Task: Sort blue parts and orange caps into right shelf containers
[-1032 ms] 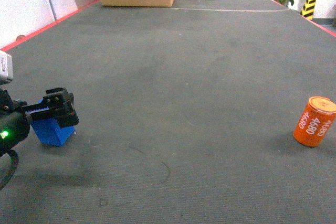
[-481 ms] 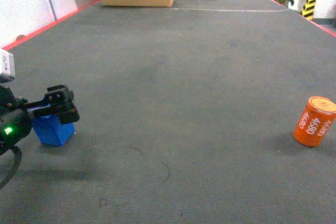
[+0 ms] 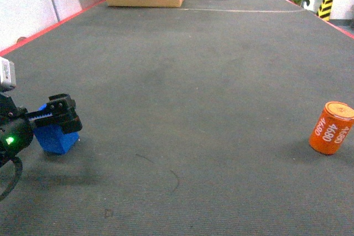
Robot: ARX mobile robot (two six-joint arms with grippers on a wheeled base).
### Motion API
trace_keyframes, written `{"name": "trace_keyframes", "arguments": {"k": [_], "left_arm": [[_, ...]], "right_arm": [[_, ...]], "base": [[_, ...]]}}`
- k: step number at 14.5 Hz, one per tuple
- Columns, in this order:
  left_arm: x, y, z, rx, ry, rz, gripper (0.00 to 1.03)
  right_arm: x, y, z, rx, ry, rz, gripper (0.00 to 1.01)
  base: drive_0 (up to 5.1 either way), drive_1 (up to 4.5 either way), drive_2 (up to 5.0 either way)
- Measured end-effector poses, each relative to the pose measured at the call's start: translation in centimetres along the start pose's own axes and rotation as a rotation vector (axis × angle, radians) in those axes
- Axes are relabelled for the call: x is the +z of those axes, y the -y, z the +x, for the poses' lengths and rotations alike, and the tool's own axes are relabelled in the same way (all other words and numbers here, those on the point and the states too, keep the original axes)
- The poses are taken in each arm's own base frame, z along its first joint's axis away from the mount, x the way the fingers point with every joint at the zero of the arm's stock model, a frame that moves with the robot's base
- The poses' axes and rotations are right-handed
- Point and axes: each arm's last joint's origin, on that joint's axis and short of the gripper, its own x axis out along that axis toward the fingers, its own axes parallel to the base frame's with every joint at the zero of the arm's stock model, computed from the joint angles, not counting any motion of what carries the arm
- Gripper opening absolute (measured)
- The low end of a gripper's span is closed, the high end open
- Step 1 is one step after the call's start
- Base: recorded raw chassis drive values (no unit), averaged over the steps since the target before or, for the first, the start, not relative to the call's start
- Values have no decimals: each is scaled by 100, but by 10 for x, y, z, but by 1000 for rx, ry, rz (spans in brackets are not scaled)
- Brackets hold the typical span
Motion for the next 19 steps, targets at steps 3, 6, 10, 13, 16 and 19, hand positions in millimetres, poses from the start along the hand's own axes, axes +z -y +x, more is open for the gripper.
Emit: {"name": "trace_keyframes", "arguments": {"k": [3, 6, 10, 13, 16, 19], "left_arm": [[0, 0, 0, -11, -2, -14, 87], [4, -1, 0, -16, 8, -57, 51], [7, 3, -13, -7, 6, -44, 48], [32, 21, -32, -52, 86, -1, 48], [76, 27, -51, -63, 235, 35, 48], [93, 23, -72, -30, 268, 60, 48]], "right_arm": [[0, 0, 0, 0, 0, 0, 98], [0, 0, 0, 0, 0, 0, 98], [0, 0, 0, 0, 0, 0, 98], [0, 0, 0, 0, 0, 0, 98], [0, 0, 0, 0, 0, 0, 98], [0, 0, 0, 0, 0, 0, 98]], "base": [[0, 0, 0], [0, 0, 0], [0, 0, 0], [0, 0, 0], [0, 0, 0], [0, 0, 0]]}}
